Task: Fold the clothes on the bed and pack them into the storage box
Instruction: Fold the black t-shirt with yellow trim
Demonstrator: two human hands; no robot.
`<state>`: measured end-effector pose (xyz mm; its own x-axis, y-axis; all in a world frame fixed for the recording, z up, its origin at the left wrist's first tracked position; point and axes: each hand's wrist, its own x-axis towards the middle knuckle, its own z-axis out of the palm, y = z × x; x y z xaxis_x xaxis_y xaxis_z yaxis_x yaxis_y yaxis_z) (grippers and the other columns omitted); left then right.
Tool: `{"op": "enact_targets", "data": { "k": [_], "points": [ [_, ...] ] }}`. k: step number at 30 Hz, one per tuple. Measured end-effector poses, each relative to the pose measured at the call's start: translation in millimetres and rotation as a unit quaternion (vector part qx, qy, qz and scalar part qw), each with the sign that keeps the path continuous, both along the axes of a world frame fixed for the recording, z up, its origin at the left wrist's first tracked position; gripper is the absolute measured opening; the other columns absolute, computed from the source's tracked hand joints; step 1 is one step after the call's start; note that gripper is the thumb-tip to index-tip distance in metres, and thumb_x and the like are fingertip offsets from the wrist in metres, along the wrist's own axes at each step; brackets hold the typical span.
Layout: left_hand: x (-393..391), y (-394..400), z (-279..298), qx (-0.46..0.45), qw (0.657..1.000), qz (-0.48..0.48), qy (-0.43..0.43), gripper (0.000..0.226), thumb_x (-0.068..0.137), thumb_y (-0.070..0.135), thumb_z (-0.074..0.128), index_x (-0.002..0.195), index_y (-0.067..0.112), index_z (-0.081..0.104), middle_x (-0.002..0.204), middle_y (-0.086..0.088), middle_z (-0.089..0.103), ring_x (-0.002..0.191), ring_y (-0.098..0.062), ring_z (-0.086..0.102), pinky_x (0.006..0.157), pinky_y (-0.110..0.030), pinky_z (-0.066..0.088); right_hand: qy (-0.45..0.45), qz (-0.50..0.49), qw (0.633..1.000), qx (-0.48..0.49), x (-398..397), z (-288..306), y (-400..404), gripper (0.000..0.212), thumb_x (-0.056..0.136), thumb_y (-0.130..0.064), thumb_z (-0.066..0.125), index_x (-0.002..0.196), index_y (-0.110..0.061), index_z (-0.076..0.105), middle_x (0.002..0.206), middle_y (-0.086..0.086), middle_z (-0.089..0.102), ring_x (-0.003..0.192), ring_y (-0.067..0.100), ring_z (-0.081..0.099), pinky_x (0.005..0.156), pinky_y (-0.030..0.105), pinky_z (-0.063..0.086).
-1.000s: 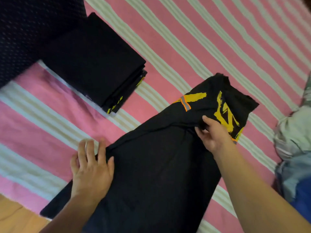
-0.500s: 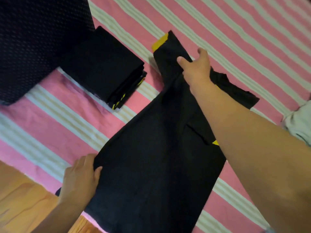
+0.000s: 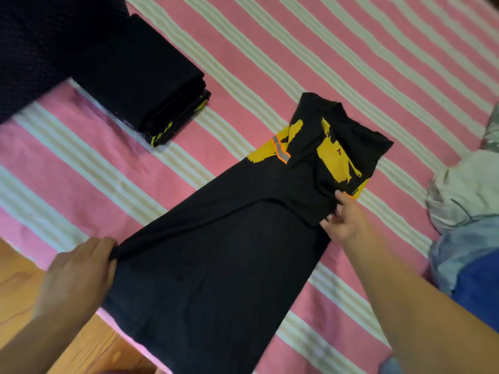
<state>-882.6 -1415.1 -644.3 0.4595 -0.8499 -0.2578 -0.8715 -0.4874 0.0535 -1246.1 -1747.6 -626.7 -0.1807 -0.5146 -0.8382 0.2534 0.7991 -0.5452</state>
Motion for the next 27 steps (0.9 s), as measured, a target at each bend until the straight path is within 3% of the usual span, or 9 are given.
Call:
{"op": "enact_targets", "data": {
  "k": [2,5,9,12,16,18,23,25,27],
  "points": [
    [0,3,3,0.017,0.999,0.034,0.024,0.013,0.088,0.020,0.067,0.092,0.026,0.056,0.077,0.003,0.054,0.059,-0.030,0.058,0.054,-0.043,0.052,-0.042,-0.033,0.997,0.050,6,6,-15,0.026,0.100,-0.035,0.057,0.109,-0.013,0.068,0.097,0.009,0.076,0.085,0.026,0.072,0.080,0.041,0.054],
    [-7,0,26,0.010,0.997,0.069,0.046,0.015,0.087,0.019,0.070,0.091,0.024,0.057,0.078,0.001,0.056,0.057,-0.032,0.058,0.050,-0.038,0.048,-0.116,-0.041,0.988,0.090,21,31,-29,0.030,0.098,-0.028,0.061,0.117,-0.007,0.071,0.114,0.021,0.071,0.106,0.040,0.068,0.098,0.052,0.049],
    [-18,-3,76,0.016,0.990,0.097,0.098,0.007,0.091,0.024,0.065,0.093,0.024,0.058,0.079,0.004,0.056,0.069,-0.031,0.063,0.057,-0.035,0.043,-0.100,0.018,0.995,0.016,80,83,-72,0.019,0.093,-0.017,0.063,0.105,-0.007,0.072,0.107,0.018,0.074,0.099,0.037,0.070,0.089,0.050,0.055],
    [-30,3,98,0.018,0.987,0.083,0.136,0.006,0.095,0.030,0.060,0.094,0.026,0.056,0.080,0.007,0.058,0.074,-0.028,0.065,0.063,-0.037,0.050,0.001,0.088,0.991,-0.100,125,124,-120,0.013,0.090,-0.019,0.064,0.099,-0.010,0.068,0.095,0.011,0.072,0.084,0.030,0.068,0.064,0.040,0.059],
    [-69,16,121,-0.006,0.989,0.051,0.137,0.009,0.098,0.036,0.051,0.095,0.029,0.055,0.082,0.009,0.061,0.071,-0.025,0.064,0.061,-0.037,0.051,0.129,0.111,0.969,-0.181,90,146,-175,0.040,0.088,-0.032,0.063,0.124,-0.015,0.057,0.112,0.004,0.067,0.103,0.027,0.067,0.077,0.041,0.057],
    [-102,27,124,-0.020,0.989,0.022,0.143,0.013,0.094,0.040,0.048,0.093,0.030,0.055,0.078,0.011,0.059,0.063,-0.022,0.059,0.055,-0.034,0.050,0.161,0.108,0.962,-0.192,51,157,-154,0.035,0.089,-0.033,0.066,0.121,-0.020,0.058,0.109,0.002,0.070,0.098,0.022,0.070,0.071,0.037,0.059],
    [-197,52,71,0.040,0.979,-0.027,0.199,0.007,0.094,0.041,0.052,0.097,0.036,0.049,0.086,0.012,0.059,0.071,-0.016,0.065,0.059,-0.038,0.056,0.113,0.060,0.979,-0.159,-67,86,-120,0.027,0.099,-0.029,0.058,0.123,-0.016,0.062,0.099,0.002,0.076,0.085,0.019,0.076,0.058,0.033,0.060],
    [-225,59,31,0.066,0.975,-0.035,0.211,0.020,0.097,0.046,0.040,0.104,0.032,0.054,0.091,0.008,0.062,0.074,-0.018,0.067,0.062,-0.040,0.057,0.085,0.072,0.986,-0.123,-95,44,-103,0.022,0.103,-0.031,0.048,0.106,-0.017,0.065,0.077,-0.004,0.076,0.068,0.011,0.072,0.055,0.025,0.056],
    [-242,64,-3,0.077,0.977,-0.062,0.187,0.025,0.095,0.041,0.034,0.098,0.026,0.053,0.083,0.004,0.062,0.067,-0.020,0.065,0.056,-0.040,0.056,0.062,0.094,0.990,-0.086,-101,5,-80,0.029,0.106,-0.037,0.042,0.093,-0.020,0.062,0.069,-0.008,0.072,0.057,0.007,0.064,0.061,0.024,0.055]
  ]
}}
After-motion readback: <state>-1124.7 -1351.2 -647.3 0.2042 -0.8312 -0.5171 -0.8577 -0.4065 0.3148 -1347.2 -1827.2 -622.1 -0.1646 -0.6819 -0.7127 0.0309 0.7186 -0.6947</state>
